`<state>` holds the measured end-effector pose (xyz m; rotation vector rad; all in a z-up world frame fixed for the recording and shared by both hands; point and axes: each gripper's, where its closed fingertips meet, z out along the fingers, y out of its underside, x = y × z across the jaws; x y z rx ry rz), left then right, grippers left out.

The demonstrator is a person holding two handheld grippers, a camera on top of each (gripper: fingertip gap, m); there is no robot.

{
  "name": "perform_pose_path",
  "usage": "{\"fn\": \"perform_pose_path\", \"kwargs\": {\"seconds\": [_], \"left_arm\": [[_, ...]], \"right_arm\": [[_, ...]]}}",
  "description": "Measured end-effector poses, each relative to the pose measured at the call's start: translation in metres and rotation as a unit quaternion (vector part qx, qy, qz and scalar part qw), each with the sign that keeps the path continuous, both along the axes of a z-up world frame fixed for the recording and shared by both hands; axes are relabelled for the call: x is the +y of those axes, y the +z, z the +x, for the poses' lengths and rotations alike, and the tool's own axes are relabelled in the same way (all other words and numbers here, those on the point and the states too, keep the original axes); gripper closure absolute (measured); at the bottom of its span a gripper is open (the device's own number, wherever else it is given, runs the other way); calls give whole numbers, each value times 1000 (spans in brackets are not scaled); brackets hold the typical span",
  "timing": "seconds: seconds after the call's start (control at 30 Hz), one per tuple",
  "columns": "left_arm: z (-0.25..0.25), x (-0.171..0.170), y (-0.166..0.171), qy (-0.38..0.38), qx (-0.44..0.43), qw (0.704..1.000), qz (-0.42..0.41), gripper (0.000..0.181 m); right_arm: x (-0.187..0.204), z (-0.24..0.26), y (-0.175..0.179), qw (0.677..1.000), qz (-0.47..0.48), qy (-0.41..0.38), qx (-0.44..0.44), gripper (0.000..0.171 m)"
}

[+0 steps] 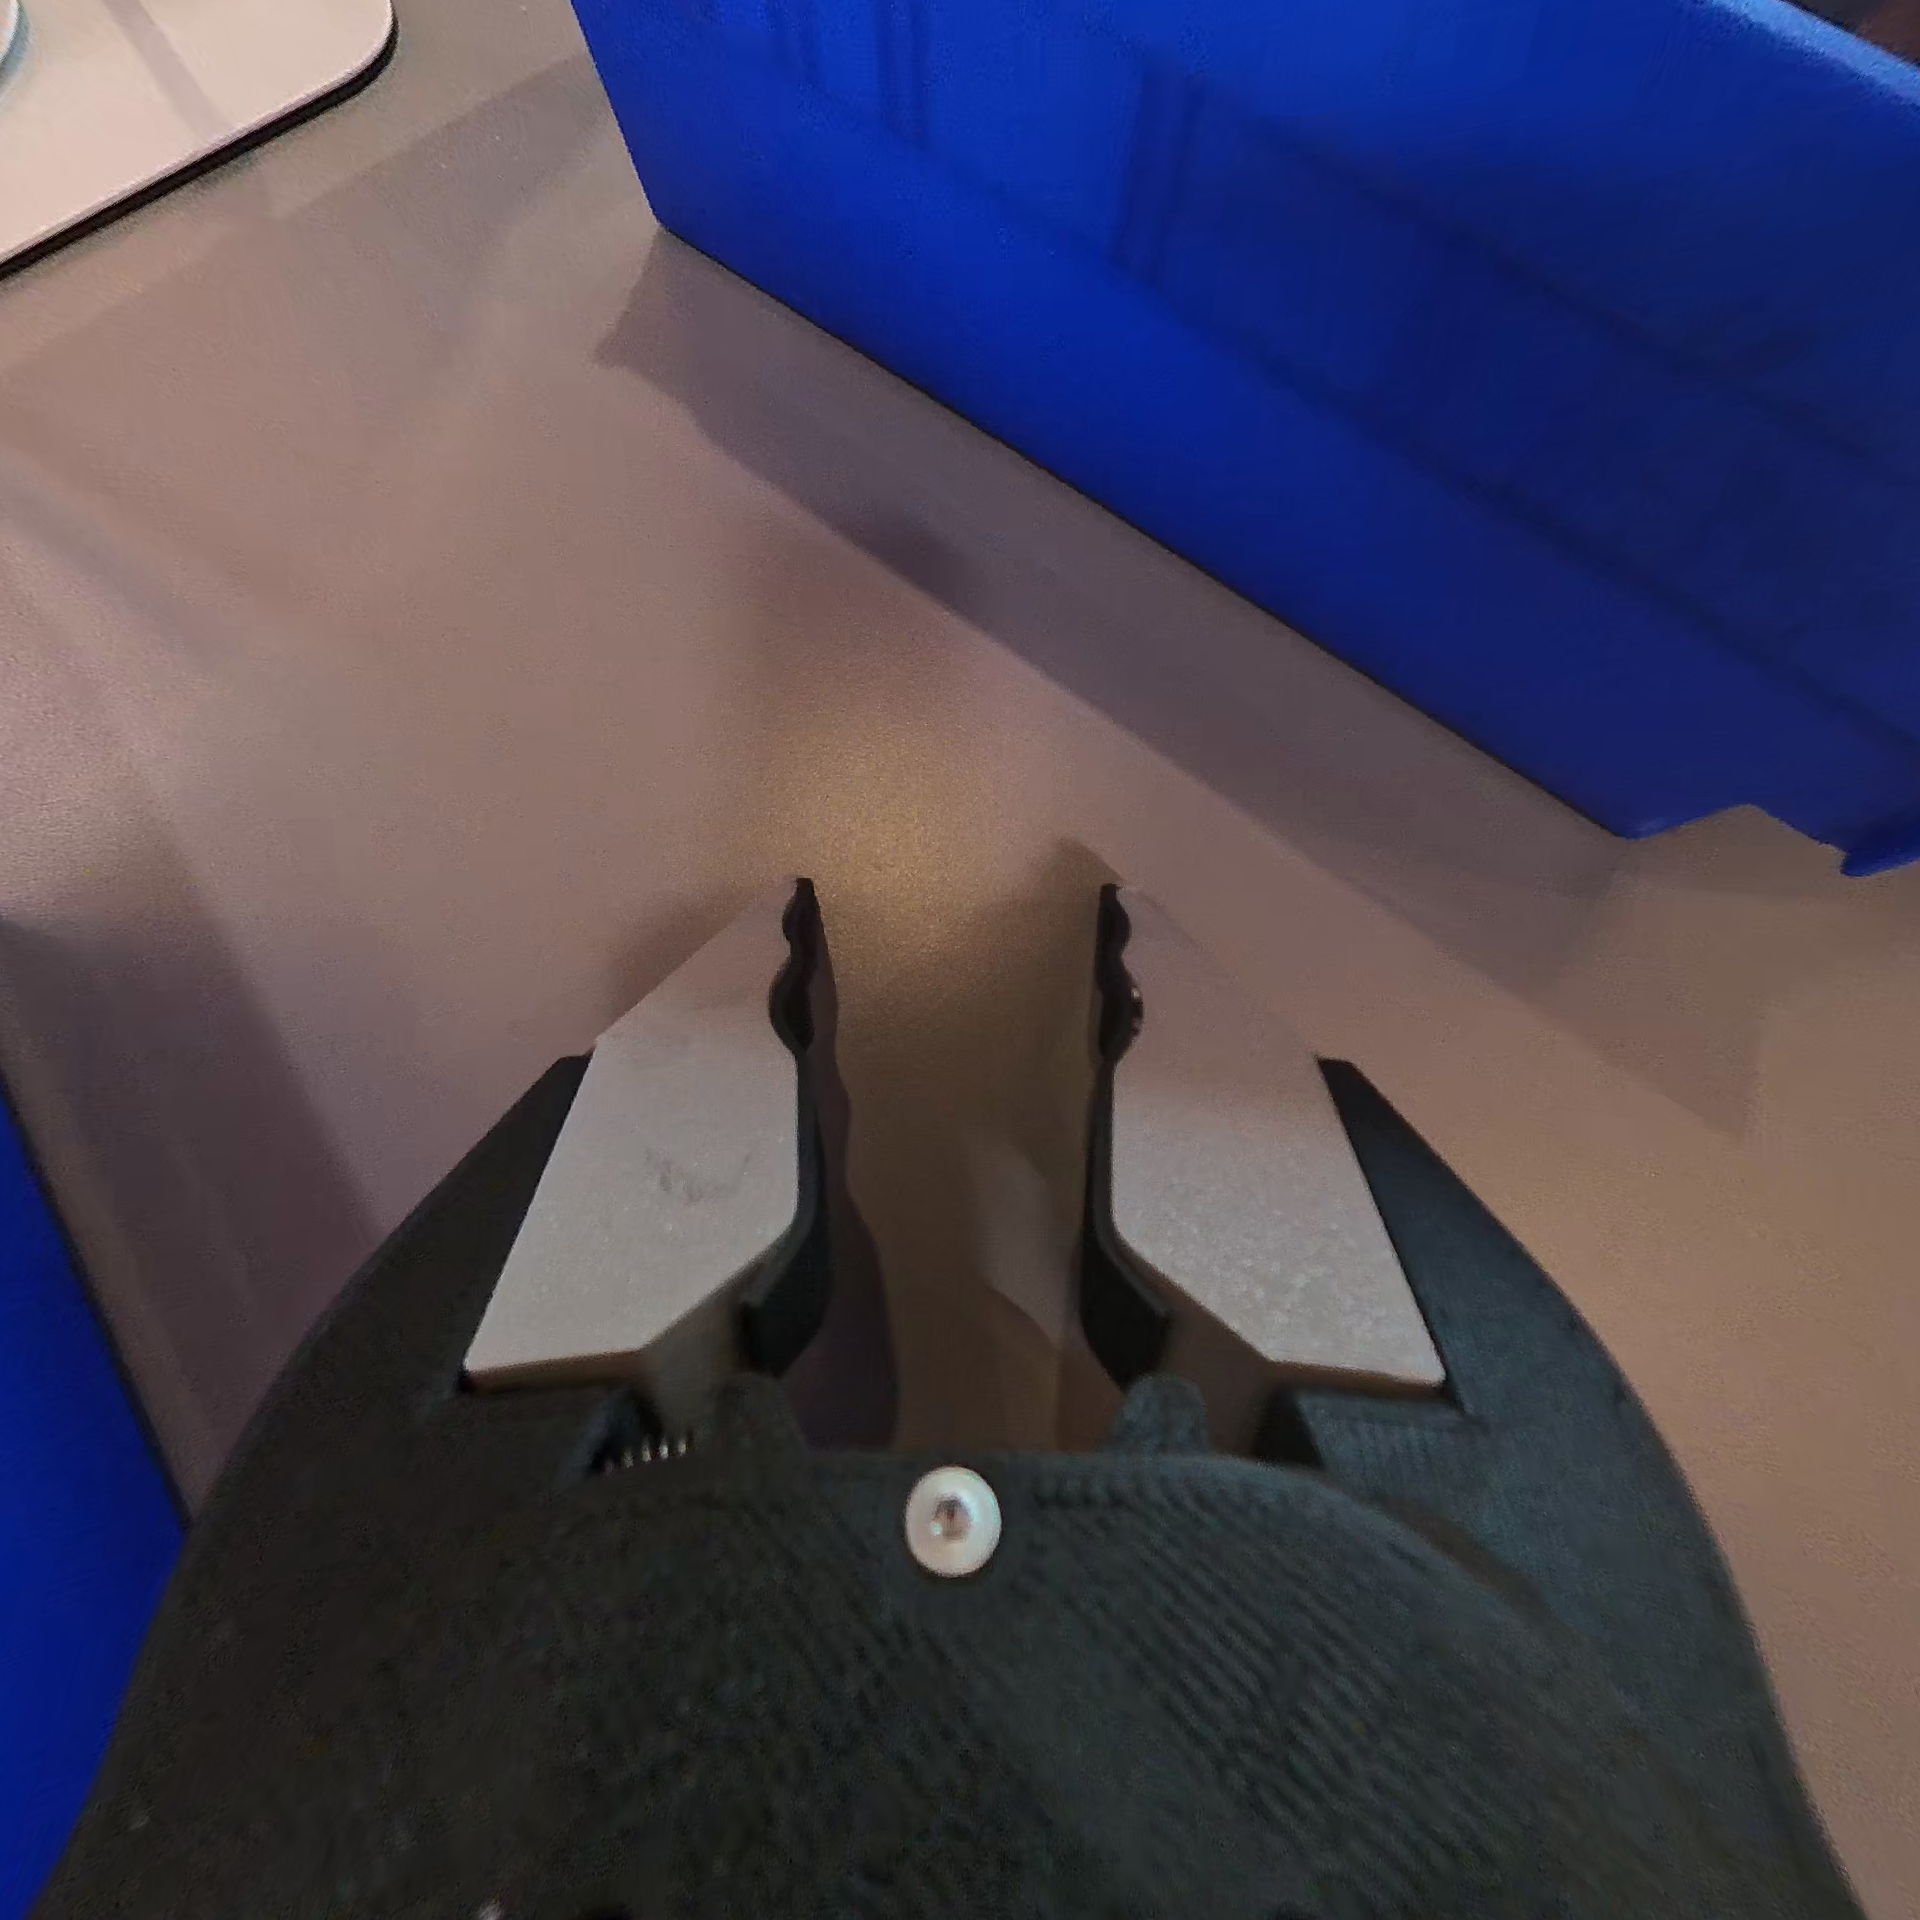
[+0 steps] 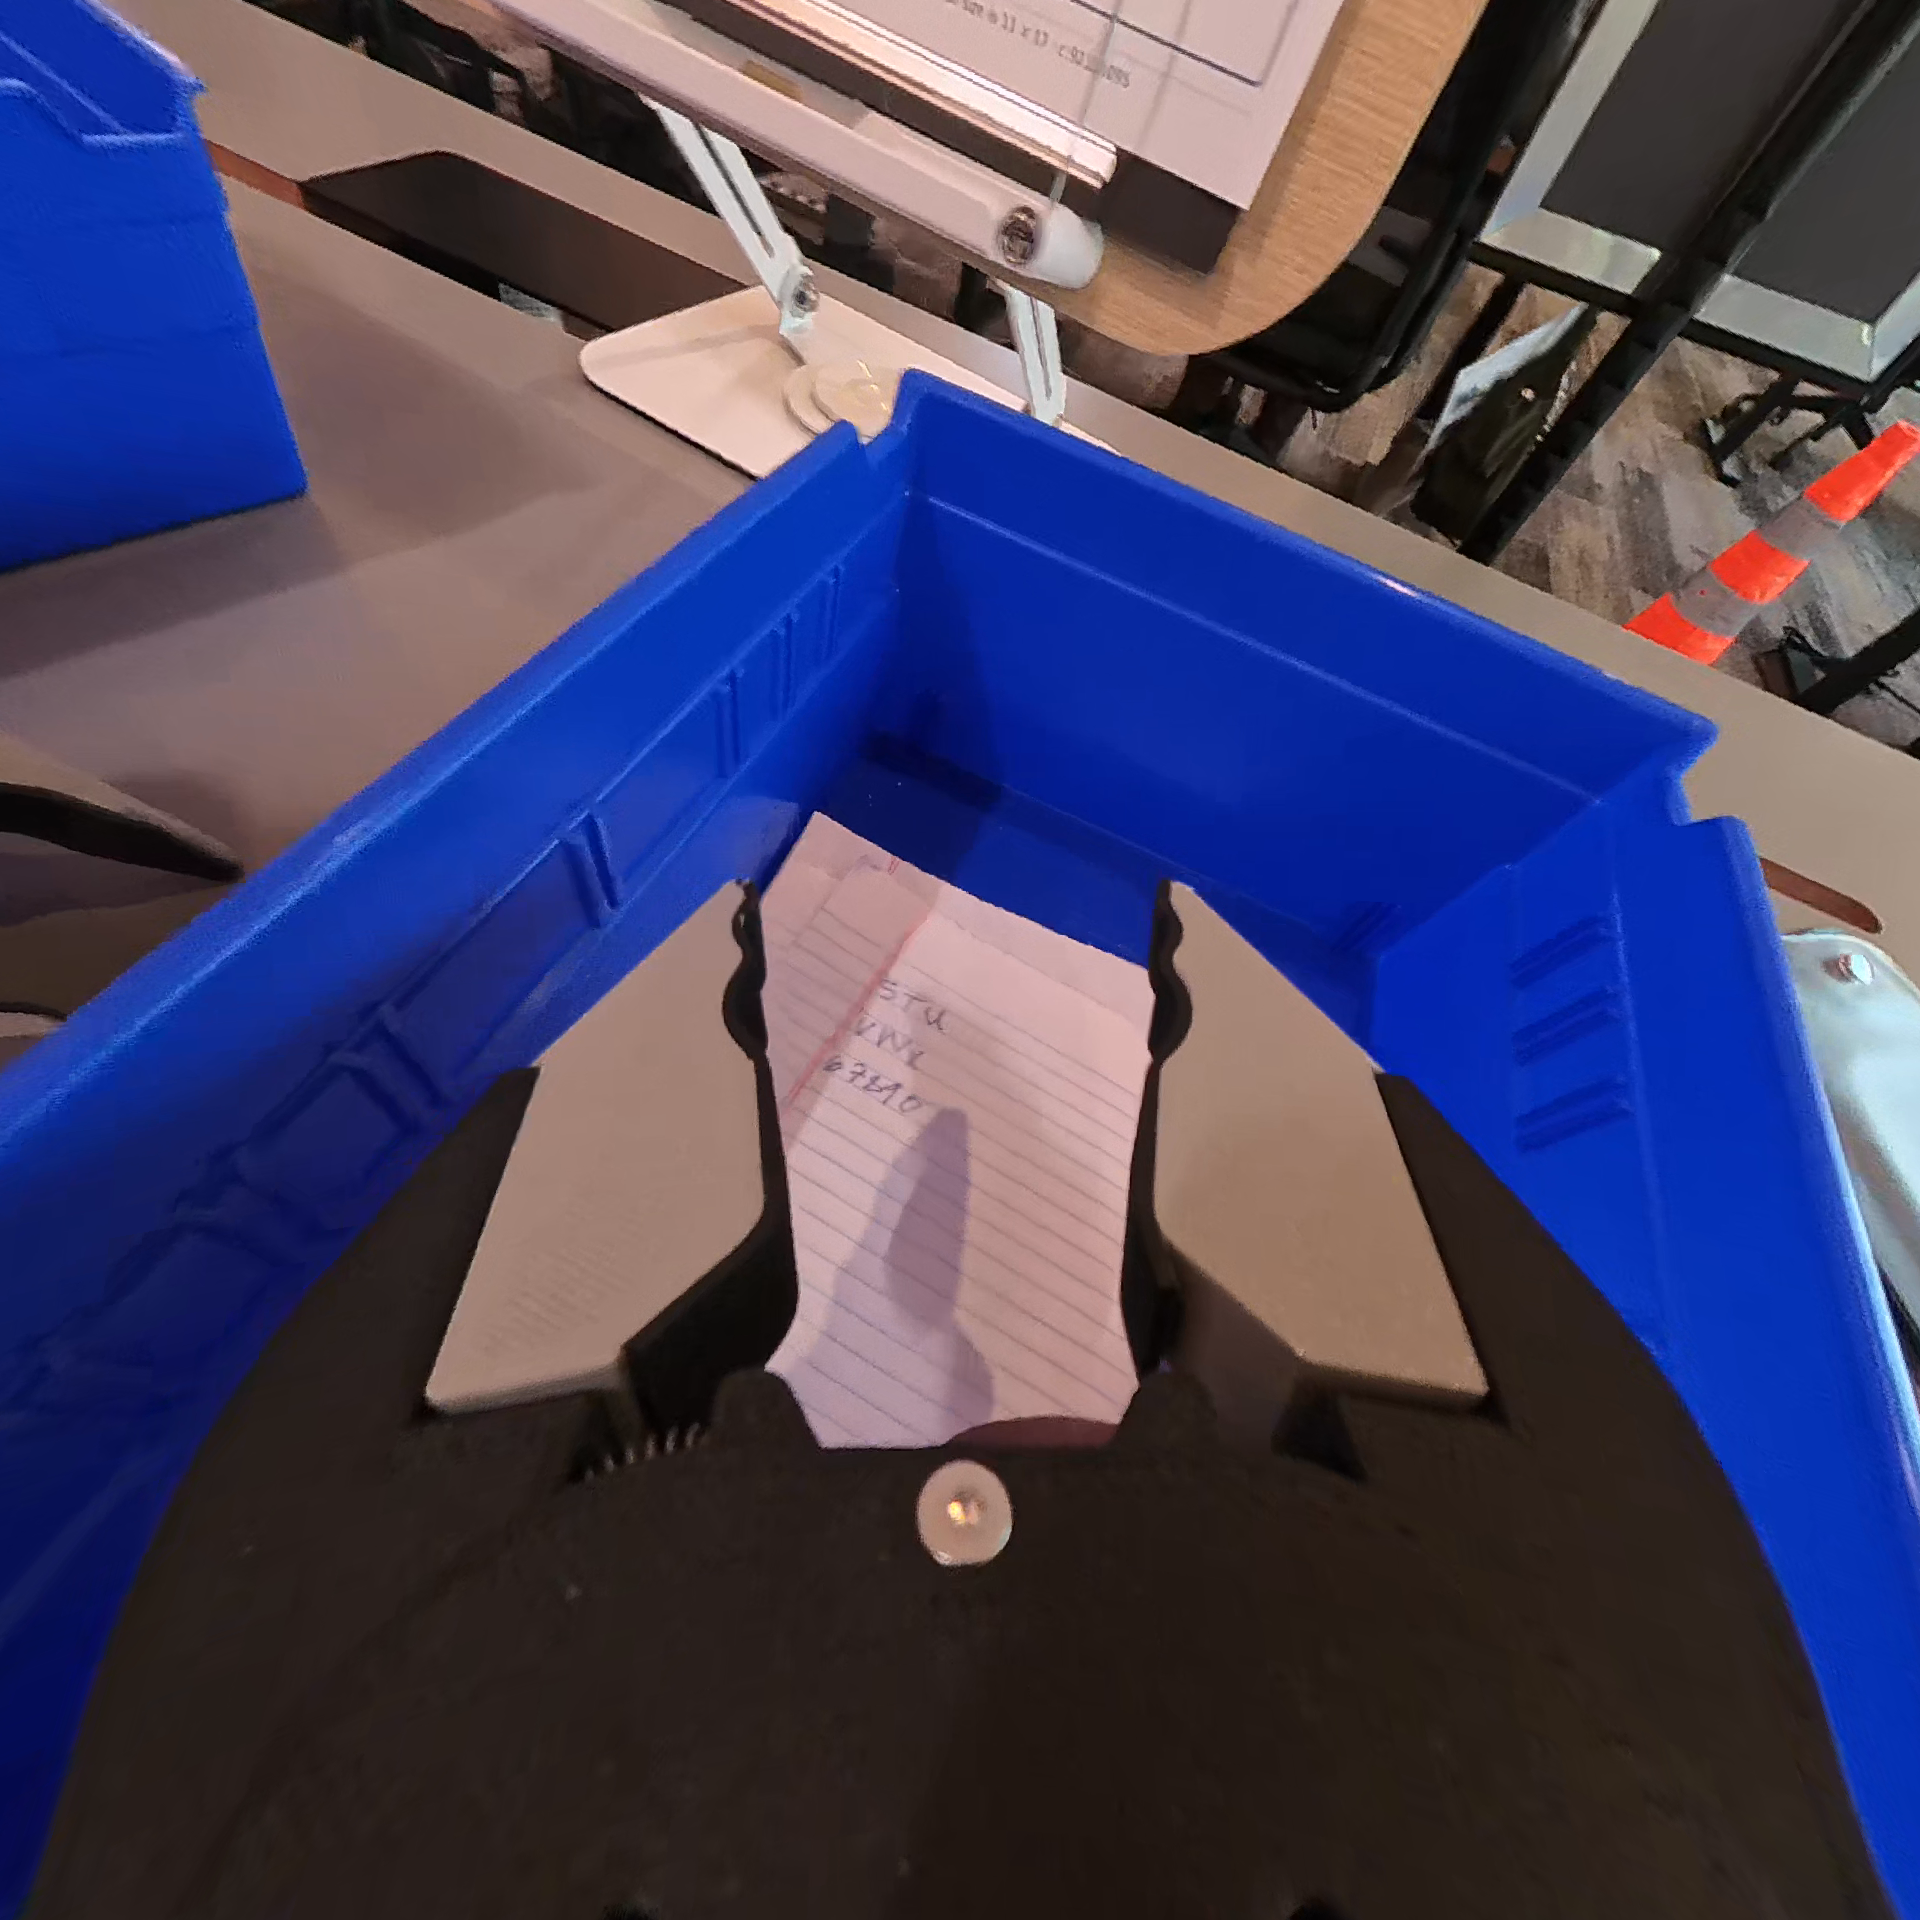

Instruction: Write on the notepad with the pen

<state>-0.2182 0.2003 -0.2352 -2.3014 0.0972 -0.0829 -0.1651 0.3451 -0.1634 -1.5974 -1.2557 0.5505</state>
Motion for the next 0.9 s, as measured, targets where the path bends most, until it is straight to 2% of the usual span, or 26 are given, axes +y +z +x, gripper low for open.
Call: {"fn": "perform_pose_path", "kwargs": {"seconds": [0.23,0.53,0.8,0.9], "left_arm": [[0,0,0,-1,4,1000,-1,128],[1,0,-1,-2,10,1000,-2,127],[1,0,-1,-4,11,1000,-2,127],[1,0,-1,-4,11,1000,-2,127]], "right_arm": [[24,12,1,999,-19,-43,9,100],[59,36,22,993,0,-100,63,102],[37,36,66,982,2,-47,180,101],[31,32,65,981,-18,-36,192,102]]}}
